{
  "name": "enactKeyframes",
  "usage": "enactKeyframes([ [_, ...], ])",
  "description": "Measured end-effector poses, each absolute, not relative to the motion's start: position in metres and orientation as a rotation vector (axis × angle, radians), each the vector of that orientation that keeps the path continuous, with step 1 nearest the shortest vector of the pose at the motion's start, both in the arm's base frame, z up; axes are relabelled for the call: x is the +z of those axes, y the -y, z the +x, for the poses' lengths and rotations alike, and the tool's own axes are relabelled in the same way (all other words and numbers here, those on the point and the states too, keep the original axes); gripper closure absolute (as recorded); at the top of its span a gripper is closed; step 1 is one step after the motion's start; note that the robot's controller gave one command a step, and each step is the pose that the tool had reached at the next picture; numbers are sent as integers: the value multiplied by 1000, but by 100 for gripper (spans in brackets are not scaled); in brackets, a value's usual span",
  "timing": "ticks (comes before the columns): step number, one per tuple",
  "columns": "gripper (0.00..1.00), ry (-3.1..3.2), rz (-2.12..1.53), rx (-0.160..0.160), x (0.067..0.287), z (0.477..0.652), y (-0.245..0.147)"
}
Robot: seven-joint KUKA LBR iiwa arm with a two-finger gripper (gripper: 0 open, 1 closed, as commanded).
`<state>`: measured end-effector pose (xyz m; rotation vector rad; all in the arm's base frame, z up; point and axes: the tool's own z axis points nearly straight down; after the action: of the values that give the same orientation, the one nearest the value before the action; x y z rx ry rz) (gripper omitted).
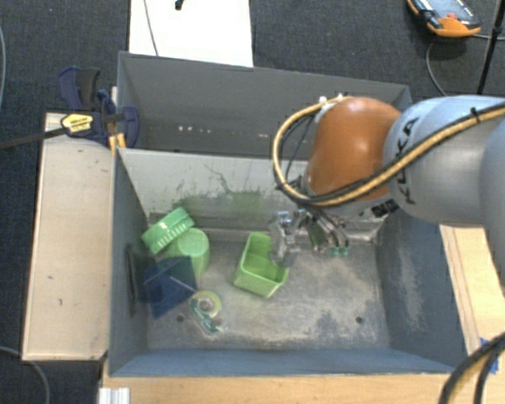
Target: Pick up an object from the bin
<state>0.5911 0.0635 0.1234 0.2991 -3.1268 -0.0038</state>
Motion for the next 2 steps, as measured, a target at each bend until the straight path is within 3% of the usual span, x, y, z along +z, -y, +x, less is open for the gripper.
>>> enactKeyframes([
  [1, 0, 3128, 295, -3, 124, 591, -63],
  [2, 0, 3127, 294, -3, 124, 591, -63],
])
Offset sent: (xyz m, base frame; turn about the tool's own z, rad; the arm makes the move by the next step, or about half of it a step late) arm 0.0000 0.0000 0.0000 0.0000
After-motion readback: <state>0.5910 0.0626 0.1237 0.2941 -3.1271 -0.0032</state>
